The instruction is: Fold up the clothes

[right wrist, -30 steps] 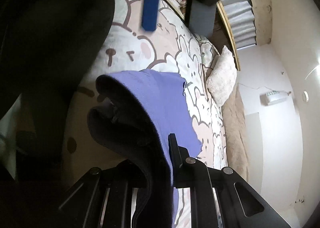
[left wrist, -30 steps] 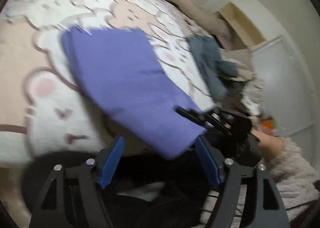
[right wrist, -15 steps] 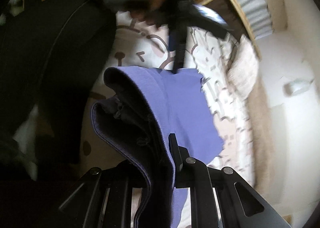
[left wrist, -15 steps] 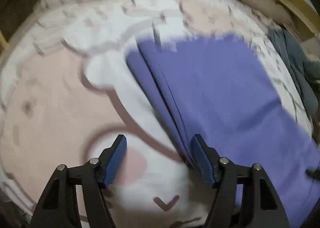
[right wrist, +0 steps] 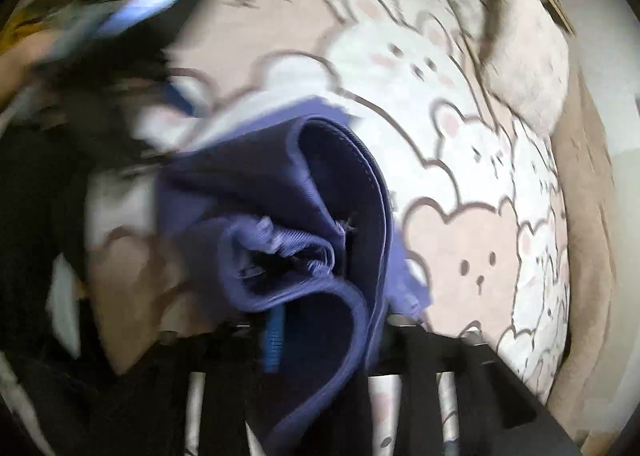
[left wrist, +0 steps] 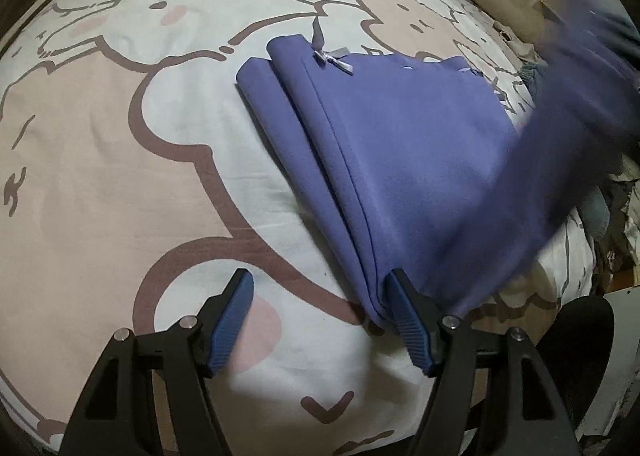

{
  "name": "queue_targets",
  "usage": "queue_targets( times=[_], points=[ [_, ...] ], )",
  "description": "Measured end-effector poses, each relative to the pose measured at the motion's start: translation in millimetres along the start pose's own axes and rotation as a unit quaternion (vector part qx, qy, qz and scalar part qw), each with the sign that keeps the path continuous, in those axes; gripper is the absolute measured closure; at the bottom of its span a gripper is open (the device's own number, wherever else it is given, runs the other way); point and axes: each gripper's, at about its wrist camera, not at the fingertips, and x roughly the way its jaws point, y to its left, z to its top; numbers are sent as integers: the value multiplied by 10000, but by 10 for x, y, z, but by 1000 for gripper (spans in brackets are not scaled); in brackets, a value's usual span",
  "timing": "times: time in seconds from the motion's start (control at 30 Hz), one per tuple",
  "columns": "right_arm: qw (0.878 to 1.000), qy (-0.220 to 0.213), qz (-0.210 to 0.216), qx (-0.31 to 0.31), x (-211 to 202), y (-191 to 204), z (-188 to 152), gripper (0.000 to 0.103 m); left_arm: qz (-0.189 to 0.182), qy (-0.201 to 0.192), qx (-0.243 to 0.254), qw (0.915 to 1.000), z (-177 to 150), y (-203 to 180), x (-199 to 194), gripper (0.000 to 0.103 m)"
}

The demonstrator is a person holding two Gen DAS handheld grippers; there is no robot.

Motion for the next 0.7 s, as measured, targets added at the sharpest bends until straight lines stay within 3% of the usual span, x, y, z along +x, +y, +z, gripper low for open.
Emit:
queue_targets(
  times=[0.03,0.13,0.23,0.3,0.43,0.5,0.57,0.63,0.7],
  points=[
    [9994,-31,-230,255,47,-120,19,35,-21,2,-5,10000,1,5,4,34],
    [9905,-124,-916,1019,188,-481,77,34,-31,12,9,10000,-10,28,4,34],
    [9710,-231,-1558,1797,305,-840,118,34,-5,16,44,10000,-10,16,7,34],
    [9523,-486,-1530,2595,111,-1038,-68,34,-31,-31,-30,10000,-15,34,-33,34],
    [9251,-1144,-808,3530,-142,-932,-582,34,260,-428,-145,9986,-43,29,-241,34],
    [9128,-1411,-474,3803,-174,-739,-814,35,150,-638,-119,9978,-83,-42,-367,35],
    [9018,-1682,-69,3980,-116,-451,-1031,67,-118,-814,-25,9966,-139,-186,-497,35],
    [8916,-1776,414,4145,21,-251,-1078,78,-463,-941,155,9944,-197,-401,-583,35],
    [8869,-1838,835,4154,197,-75,-1080,81,-851,-927,356,9914,-217,-650,-567,35]
  ],
)
